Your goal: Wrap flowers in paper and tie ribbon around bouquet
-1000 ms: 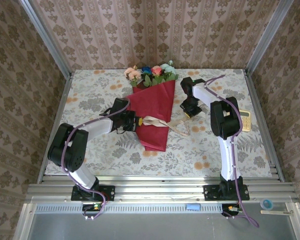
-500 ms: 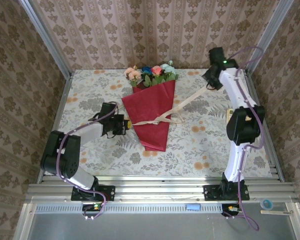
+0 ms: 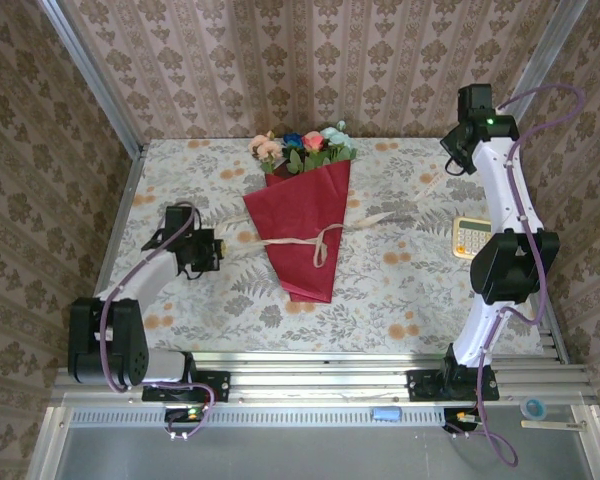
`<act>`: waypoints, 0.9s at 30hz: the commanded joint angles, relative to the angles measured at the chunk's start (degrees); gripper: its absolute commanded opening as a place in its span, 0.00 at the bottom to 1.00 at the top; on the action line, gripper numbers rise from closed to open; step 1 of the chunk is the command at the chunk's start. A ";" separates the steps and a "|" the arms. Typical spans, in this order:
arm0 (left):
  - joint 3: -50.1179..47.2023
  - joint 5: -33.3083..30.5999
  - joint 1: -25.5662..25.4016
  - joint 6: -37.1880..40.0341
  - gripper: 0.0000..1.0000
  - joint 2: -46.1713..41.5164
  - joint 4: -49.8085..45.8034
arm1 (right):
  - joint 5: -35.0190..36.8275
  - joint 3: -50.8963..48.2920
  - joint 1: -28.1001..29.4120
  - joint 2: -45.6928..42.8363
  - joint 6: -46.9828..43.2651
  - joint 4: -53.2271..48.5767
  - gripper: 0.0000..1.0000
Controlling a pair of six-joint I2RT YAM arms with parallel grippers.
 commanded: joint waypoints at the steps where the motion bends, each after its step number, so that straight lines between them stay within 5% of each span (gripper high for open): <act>1: 0.83 -1.89 0.13 2.55 0.00 -0.31 -5.09 | 1.12 -2.06 0.42 -1.89 0.03 -0.46 0.00; 2: 1.11 -1.00 -0.25 2.94 0.02 0.43 -4.53 | 0.42 -2.47 0.76 -1.58 0.10 -0.64 0.00; 4: 1.99 0.84 -1.37 3.15 0.24 1.76 -3.72 | -1.87 -4.25 1.63 -1.00 0.23 -0.74 0.00; 6: 2.71 1.27 -2.86 2.52 0.36 1.76 -4.31 | -3.38 -6.30 2.22 -0.47 0.66 -0.91 0.01; 10: 3.95 -0.62 -6.35 -0.25 0.47 -1.16 -7.62 | -4.69 -10.92 3.73 -1.43 0.03 -0.25 0.29; 15: 4.00 0.93 -11.44 -6.61 0.50 -0.83 -4.37 | -6.43 -15.61 8.03 -4.27 -1.57 1.21 0.42; 27: 16.91 4.77 -20.39 -12.93 0.51 21.42 6.05 | -21.68 -18.82 23.92 1.46 3.03 9.93 0.44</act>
